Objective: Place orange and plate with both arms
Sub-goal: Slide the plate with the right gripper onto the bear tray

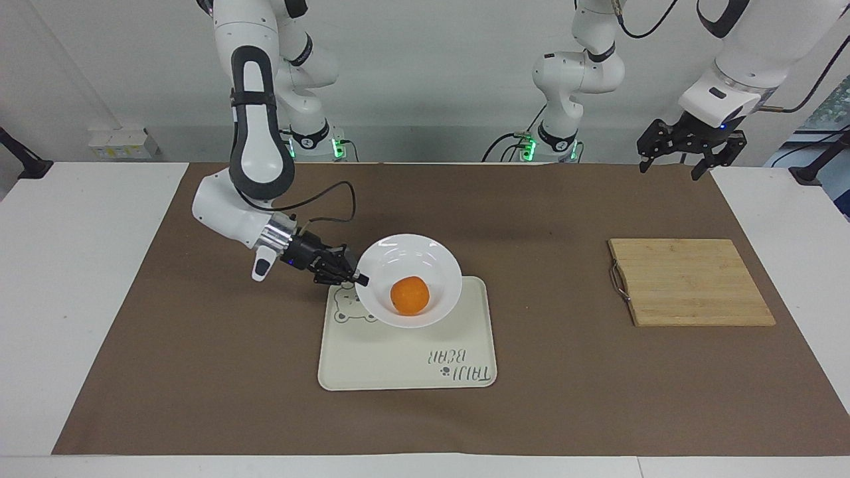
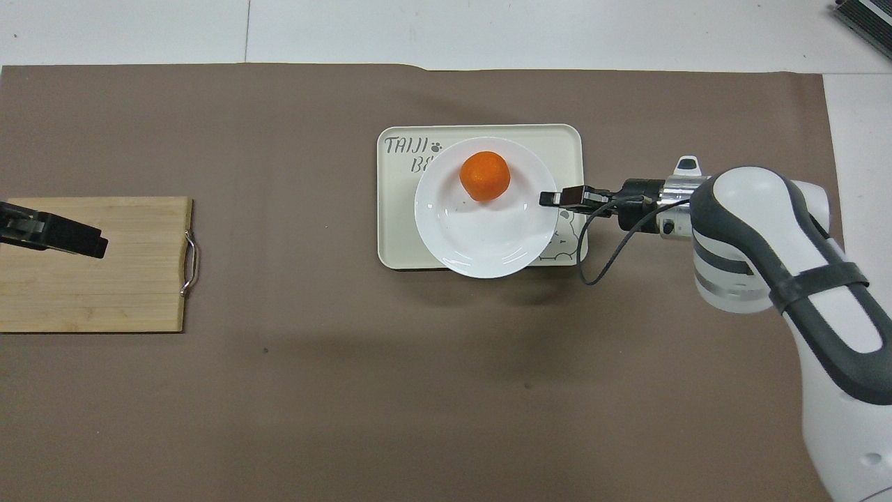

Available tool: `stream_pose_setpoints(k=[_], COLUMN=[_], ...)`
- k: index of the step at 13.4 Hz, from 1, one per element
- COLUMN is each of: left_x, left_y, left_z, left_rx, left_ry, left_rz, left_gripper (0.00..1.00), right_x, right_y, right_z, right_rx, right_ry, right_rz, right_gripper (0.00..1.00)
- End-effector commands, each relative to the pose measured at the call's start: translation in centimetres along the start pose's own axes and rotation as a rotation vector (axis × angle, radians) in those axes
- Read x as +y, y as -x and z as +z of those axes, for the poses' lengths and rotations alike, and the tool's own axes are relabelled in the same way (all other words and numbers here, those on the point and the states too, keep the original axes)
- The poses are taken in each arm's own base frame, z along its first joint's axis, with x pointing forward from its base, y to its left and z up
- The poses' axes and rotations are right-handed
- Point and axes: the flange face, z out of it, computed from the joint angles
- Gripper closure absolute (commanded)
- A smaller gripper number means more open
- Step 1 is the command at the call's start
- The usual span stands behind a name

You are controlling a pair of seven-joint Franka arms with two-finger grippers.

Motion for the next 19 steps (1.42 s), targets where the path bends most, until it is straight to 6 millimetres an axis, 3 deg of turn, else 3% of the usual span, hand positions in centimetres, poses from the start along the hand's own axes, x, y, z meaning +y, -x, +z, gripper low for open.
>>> stream_pose_setpoints(k=[1, 6, 10, 14, 19], left_x=[-0.1, -0.1, -0.2, -0.2, -0.2], left_y=[0.8, 0.8, 0.8, 0.8, 0.8], left_z=[-0.2, -0.2, -0.2, -0.2, -0.2], left_rx=[-0.005, -0.005, -0.005, -0.005, -0.005], left_ry=[-0.016, -0.016, -0.015, -0.015, -0.015], left_rz=[-0.013, -0.012, -0.014, -0.014, -0.014], left_gripper=[0.00, 0.00, 0.00, 0.00, 0.00], right_x=[-0.2, 2.7, 2.6, 4.3, 4.7], right_y=[-2.7, -5.2, -4.8, -3.5, -3.3], right_z=[1.6, 4.4, 5.2, 5.8, 5.7], right_rx=[-0.006, 0.030, 0.018, -0.007, -0.018], right_ry=[-0.005, 0.029, 0.034, 0.051, 0.077], right_rz=[0.024, 0.063, 0.042, 0.015, 0.000], right_gripper=[1.00, 1.00, 1.00, 1.00, 1.00])
